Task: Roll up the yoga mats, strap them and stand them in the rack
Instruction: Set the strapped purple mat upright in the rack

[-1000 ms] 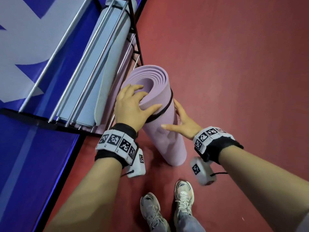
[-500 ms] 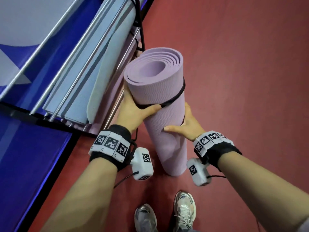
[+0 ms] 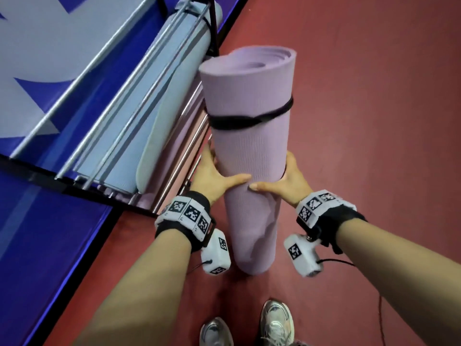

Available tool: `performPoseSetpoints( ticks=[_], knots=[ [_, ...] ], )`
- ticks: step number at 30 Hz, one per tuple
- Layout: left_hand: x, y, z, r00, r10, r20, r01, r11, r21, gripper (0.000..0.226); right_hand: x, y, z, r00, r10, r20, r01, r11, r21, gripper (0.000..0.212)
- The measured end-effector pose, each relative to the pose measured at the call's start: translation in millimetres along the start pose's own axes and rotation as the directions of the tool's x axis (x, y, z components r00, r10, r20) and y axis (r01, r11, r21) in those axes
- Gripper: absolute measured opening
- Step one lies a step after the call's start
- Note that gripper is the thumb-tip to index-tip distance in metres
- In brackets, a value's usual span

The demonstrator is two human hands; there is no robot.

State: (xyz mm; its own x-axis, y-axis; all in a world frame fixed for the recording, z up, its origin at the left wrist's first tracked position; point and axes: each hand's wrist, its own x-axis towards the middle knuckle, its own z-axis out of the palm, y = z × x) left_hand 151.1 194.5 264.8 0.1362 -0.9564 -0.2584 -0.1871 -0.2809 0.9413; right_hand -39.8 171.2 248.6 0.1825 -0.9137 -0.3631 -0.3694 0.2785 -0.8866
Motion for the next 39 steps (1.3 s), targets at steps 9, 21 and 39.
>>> performPoseSetpoints(
  ticks=[9, 21, 39],
  knots=[
    [-16, 131, -64, 0.977, -0.105, 0.187, 0.058, 0.969, 0.241, 0.141, 20, -186, -37, 0.999, 0.015, -0.044, 0.002, 0.932, 0.362, 0.102],
    [53, 213, -165, 0.998, -0.002, -0.07, 0.024, 0.95, 0.311, 0.112, 93, -315, 4, 0.944, 0.166, 0.285, -0.285, 0.845, 0.451, 0.06],
    [156, 266, -243, 0.984, -0.179, -0.01, 0.135, 0.7, 0.701, 0.102, 192, -370, 87, 0.954, 0.241, 0.176, -0.298, 0.762, 0.575, 0.071]
  ],
)
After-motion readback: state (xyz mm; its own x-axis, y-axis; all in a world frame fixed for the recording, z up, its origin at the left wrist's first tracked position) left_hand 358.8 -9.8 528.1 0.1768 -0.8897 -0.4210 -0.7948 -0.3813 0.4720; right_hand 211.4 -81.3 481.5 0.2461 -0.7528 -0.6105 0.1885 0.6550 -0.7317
